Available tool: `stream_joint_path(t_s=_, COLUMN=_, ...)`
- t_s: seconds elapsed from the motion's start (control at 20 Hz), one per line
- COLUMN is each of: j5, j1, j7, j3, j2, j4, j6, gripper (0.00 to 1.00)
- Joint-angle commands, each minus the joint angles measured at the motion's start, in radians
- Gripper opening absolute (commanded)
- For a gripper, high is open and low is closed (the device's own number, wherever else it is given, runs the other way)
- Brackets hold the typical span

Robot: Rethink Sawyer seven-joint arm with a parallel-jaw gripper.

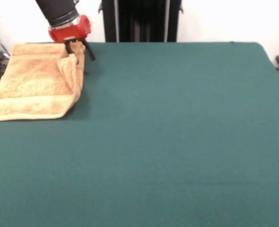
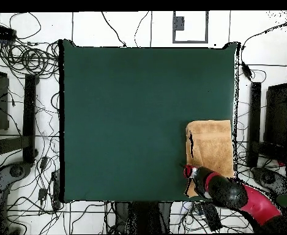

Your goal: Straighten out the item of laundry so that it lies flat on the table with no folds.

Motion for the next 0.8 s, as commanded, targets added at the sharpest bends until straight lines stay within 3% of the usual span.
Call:
stream_joint_path(t_s=0.05, j5=0.100, j1=0.023, j7=-0.051, j3=0.114, j2=-0.035, j4=-0.017, j6=0.206, gripper=1.00)
stream_joint_path(t_s=0.8, j5=0.116, j1=-0.032, j7=-0.086, j3=0.150, j2=0.013, j4=-0.022, j6=0.263, gripper=1.00)
